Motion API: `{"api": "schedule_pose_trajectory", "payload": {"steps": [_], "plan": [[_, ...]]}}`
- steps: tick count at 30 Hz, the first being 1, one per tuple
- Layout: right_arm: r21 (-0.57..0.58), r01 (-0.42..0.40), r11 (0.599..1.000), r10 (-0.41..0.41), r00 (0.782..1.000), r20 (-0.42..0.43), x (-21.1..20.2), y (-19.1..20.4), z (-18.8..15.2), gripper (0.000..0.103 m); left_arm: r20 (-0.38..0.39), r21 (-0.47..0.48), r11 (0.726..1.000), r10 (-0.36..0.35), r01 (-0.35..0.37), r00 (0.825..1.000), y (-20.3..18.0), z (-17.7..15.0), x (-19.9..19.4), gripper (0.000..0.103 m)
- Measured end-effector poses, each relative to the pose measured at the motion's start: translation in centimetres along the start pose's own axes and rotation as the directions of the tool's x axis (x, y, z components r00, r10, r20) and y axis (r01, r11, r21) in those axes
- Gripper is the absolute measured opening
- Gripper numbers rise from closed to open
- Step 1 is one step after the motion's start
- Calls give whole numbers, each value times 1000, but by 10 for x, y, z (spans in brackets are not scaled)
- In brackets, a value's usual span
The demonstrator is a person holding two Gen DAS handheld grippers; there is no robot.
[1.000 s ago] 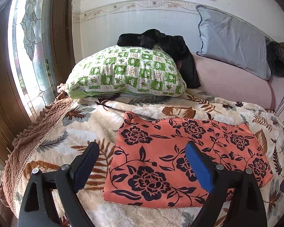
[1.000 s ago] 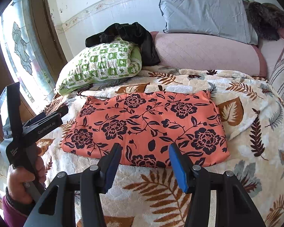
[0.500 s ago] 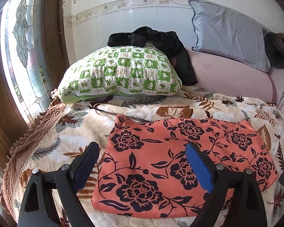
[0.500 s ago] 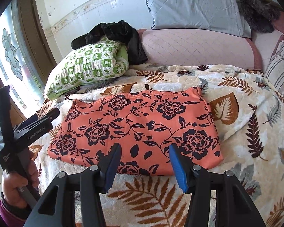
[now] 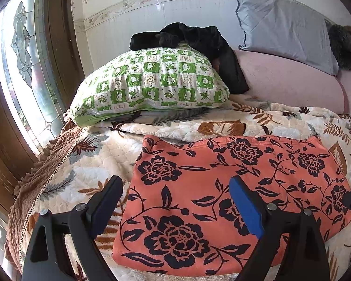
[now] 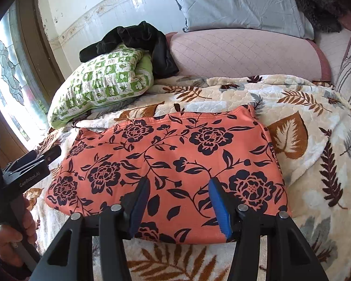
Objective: Fold small clothes
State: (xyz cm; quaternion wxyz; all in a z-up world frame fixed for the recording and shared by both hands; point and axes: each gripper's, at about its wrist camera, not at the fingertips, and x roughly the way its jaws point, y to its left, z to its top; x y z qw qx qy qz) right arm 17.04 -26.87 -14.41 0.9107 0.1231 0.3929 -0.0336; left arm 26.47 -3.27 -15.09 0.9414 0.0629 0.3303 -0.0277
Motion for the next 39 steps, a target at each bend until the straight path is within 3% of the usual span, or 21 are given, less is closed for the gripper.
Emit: {"api": "schedule_pose_trajectory", "payload": {"steps": [13,20,25,32,39], "plan": [[64,87,994,-80,992,-102,47,-44,1,55,-39,49,999,10,-8,999,-14,-8,16,92],[77,151,986,-138,978,-155,69,-62,-1,54,-116,47,999,13,-8,993,-13,-23,42,92],[46,177,983,-168,972,-166,71,-61,-3,54,-210,58,998,19,-7,978,-8,-39,67,92],[71,117,991,-113,992,-59,51,-54,5,54,-136,77,997,37,-26,990,-5,-33,50,92],[62,114,992,-105,986,-126,69,-51,-1,54,-103,65,998,26,-19,994,-4,-26,43,92]]}}
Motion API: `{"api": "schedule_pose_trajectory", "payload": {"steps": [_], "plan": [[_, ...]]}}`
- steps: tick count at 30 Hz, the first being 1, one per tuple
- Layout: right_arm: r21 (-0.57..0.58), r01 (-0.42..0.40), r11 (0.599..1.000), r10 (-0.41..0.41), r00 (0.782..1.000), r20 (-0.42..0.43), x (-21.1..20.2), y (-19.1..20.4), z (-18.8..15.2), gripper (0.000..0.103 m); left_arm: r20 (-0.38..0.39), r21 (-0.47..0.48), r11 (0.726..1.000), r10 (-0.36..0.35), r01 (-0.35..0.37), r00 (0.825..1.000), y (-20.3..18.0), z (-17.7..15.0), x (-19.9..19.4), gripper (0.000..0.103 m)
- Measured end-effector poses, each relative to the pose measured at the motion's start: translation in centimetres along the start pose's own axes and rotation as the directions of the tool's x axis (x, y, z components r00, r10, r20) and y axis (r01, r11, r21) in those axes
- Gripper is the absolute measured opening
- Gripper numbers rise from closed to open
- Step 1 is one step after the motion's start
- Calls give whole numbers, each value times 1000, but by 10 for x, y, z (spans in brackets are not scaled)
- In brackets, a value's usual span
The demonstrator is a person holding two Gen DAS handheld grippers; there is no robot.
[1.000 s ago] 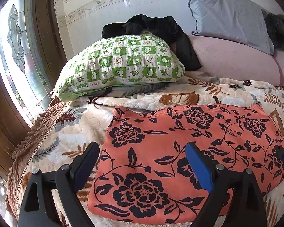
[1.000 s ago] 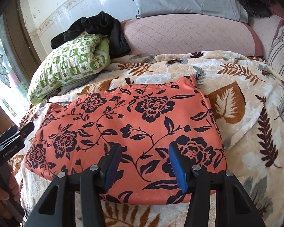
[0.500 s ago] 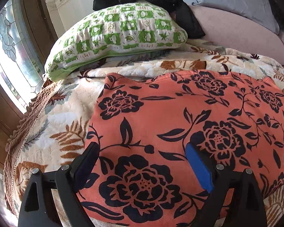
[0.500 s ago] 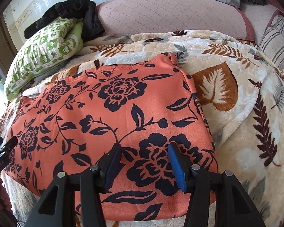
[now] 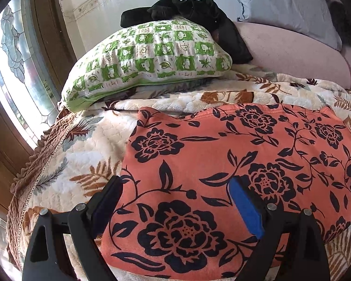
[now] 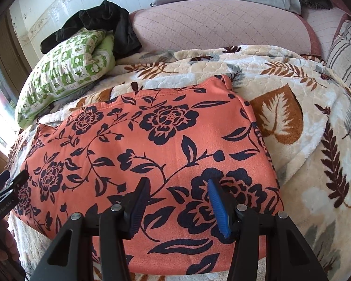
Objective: Fold small clothes
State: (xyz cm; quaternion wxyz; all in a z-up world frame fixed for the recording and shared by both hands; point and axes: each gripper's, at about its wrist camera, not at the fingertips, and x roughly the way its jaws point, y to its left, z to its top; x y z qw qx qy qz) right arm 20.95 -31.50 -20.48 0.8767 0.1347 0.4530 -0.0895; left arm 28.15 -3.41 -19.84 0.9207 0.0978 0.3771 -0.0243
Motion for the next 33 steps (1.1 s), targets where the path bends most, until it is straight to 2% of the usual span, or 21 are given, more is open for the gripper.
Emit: {"api": "schedule_pose_trajectory", "payload": {"steps": [3,8,11,14,17,20,23,26,33], "plan": [[10,-2,1000,3,999,-42,10,-3,-1,54,-37,2,1000,1,-1,999,-2,-3,11,92],[5,-12,1000,12,1000,-22,5,-2,-1,54,-107,-4,1000,-8,8,994,-3,-8,28,92],[0,-3,1000,3,1000,0,0,-3,2,55,-100,-22,1000,-9,7,995,-1,-6,26,92],[-32,25,999,-27,999,-40,10,0,0,56,-46,-54,998,-20,18,999,3,0,13,92],[-65,46,997,-48,999,-16,6,7,-1,56,-54,-57,998,-31,27,998,3,2,14,92],[-64,46,997,-45,999,12,-1,9,-1,56,-161,-15,1000,-14,12,987,-4,-7,41,97],[-77,67,995,-63,997,53,-10,10,2,56,-135,5,1000,27,-27,991,-8,-7,39,103],[-84,76,994,-70,995,78,-18,11,4,56,-154,-33,999,16,-21,988,-5,-7,44,103],[-98,111,989,-102,990,97,-25,14,6,56,-152,-24,998,50,-55,987,-9,-7,42,103]]}}
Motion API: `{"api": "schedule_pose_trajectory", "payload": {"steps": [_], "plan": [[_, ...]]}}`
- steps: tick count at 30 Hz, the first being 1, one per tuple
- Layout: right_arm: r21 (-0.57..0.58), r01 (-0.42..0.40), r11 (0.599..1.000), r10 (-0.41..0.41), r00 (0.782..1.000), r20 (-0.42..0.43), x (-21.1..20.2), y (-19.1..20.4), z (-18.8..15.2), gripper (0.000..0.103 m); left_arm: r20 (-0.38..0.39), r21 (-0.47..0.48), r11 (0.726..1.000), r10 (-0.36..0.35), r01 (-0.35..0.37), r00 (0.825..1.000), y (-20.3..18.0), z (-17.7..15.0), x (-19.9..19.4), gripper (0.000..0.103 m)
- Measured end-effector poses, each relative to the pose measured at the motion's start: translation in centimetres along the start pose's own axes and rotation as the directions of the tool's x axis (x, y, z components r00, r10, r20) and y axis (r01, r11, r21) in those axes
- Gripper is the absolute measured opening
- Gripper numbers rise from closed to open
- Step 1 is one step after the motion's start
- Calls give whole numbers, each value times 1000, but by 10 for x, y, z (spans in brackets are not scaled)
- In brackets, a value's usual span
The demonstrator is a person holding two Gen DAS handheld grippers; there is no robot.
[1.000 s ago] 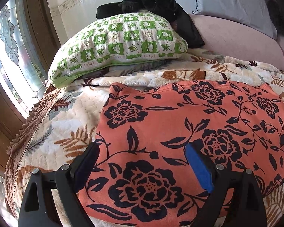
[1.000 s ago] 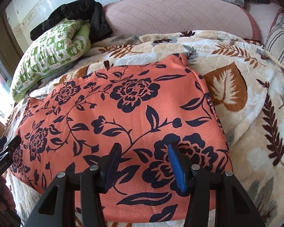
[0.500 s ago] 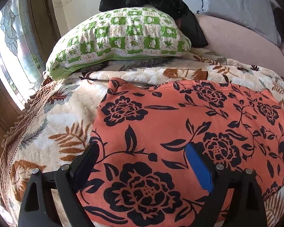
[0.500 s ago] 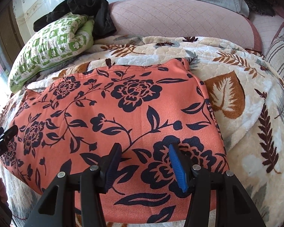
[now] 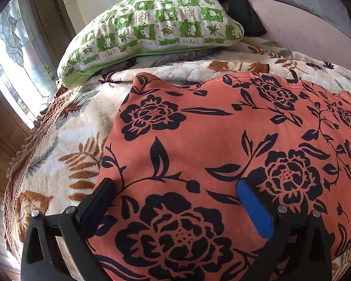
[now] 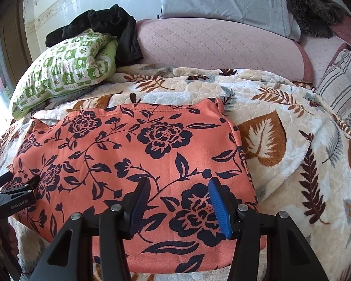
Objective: Fold small clothes
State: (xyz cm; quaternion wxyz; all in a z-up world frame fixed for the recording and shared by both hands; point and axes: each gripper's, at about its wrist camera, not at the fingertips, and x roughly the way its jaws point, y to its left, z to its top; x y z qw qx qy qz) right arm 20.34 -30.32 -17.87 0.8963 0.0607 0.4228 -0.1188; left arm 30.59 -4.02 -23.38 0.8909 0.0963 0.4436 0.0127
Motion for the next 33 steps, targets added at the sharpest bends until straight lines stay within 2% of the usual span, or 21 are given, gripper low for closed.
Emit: {"api": "schedule_pose_trajectory", "payload": {"steps": [2,4,7,14,23,28,33], "plan": [[-6,10,1000,-10,1000,3,-2,0,1,56,-30,-15,1000,-12,11,999,2,5,1,103],[-13,23,1000,-23,1000,7,-4,-1,2,56,-26,-31,999,-25,24,999,5,7,-2,103],[-16,45,999,-45,999,10,-6,-3,3,56,-1,-53,998,-35,34,999,8,9,-7,103],[-27,65,998,-64,998,23,-9,-3,5,56,95,-40,999,24,-20,995,11,15,-26,103],[-26,59,998,-58,998,13,-8,-3,5,56,66,-46,999,12,-9,998,14,15,-21,103],[-23,43,999,-44,999,-23,0,-2,2,56,80,-43,999,8,-4,997,11,15,-23,103],[0,6,1000,-6,998,-64,6,-6,-1,56,49,-7,997,-74,74,996,-5,12,-24,103]]}}
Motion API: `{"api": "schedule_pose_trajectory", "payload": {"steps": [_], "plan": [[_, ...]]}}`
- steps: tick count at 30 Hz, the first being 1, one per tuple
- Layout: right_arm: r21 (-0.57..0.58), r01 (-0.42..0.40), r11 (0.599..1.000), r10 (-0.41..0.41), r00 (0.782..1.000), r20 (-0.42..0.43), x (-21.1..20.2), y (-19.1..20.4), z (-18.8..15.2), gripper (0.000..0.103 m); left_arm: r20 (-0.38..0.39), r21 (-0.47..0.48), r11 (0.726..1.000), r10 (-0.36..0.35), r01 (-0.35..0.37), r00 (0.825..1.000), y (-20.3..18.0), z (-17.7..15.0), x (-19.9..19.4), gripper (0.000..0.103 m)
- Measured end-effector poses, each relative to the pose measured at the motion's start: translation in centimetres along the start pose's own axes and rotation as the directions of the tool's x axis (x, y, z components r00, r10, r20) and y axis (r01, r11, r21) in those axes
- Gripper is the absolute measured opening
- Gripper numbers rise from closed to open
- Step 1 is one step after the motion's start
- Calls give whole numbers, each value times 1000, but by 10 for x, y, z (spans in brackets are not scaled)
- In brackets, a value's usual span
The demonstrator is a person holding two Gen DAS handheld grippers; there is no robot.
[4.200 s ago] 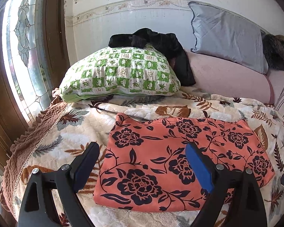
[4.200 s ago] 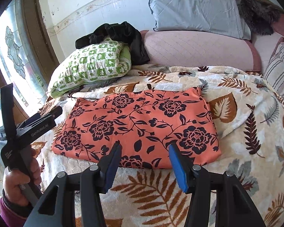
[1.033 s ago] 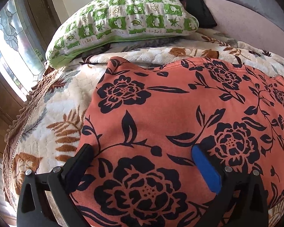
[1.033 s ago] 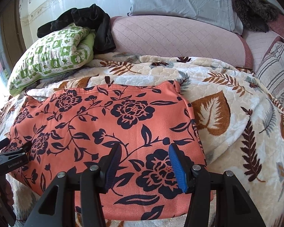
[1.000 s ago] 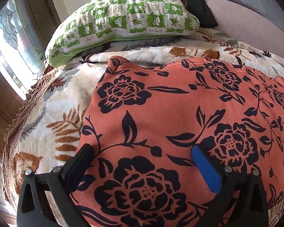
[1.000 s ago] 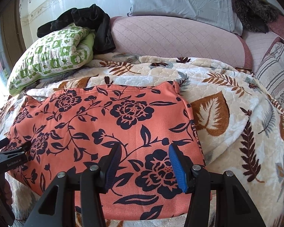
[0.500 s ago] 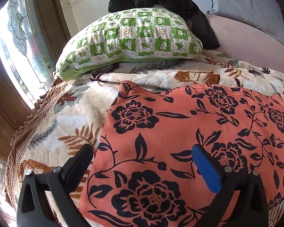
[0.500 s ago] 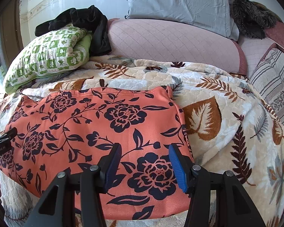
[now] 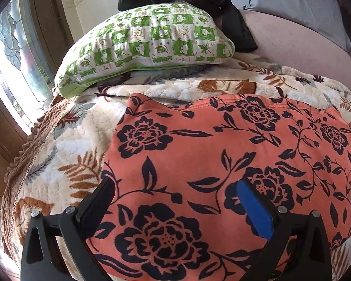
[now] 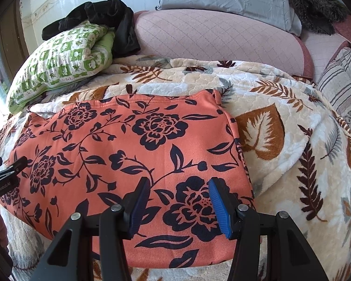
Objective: Fold small clothes
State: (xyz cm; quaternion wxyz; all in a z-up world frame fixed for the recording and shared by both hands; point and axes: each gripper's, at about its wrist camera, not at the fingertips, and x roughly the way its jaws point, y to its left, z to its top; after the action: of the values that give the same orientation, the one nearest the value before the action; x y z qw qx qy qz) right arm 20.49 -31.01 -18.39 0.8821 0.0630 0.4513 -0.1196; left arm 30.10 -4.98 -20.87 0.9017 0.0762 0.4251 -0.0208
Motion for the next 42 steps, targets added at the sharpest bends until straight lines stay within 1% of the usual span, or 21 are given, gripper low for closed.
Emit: {"api": "schedule_pose_trajectory", "payload": {"steps": [2,7,9,13,16,24,29,32,36,38,39,41,42], "plan": [[14,-15,1000,15,1000,-10,1,-2,0,56,-4,6,1000,-21,21,1000,-6,-1,-1,103],[24,-29,999,30,999,-12,1,-3,0,56,38,3,999,-43,42,998,-14,0,-10,103],[33,-38,999,39,999,-16,1,-5,0,56,35,5,999,-51,51,998,-16,1,-9,103],[56,-45,997,47,999,-26,2,-8,-1,56,2,40,999,-34,34,999,-23,-3,-1,103],[65,-50,997,52,998,-23,1,-9,0,56,14,63,998,-14,13,1000,-26,-4,-3,103],[65,-59,996,60,998,-17,0,-7,0,56,49,44,999,-33,31,998,-22,-1,-11,103],[54,-73,996,73,997,-7,0,-5,0,56,67,14,999,-54,53,996,-18,1,-17,103],[57,-75,996,75,997,5,1,-5,-1,56,59,13,999,-34,33,998,-14,2,-14,103],[61,-131,989,131,991,6,7,-6,3,55,29,-2,1000,29,-29,999,1,2,-5,103],[88,-172,981,172,985,10,11,-10,7,45,30,-28,998,57,-56,998,15,3,-4,103],[112,-187,976,187,982,6,15,-14,10,43,28,-38,996,76,-75,997,22,4,-2,103],[151,-206,967,209,978,-1,23,-19,16,40,6,-38,992,121,-121,993,32,4,7,103],[160,-199,967,203,979,-7,28,-19,19,40,-8,-41,991,130,-130,992,37,4,14,103]]}}
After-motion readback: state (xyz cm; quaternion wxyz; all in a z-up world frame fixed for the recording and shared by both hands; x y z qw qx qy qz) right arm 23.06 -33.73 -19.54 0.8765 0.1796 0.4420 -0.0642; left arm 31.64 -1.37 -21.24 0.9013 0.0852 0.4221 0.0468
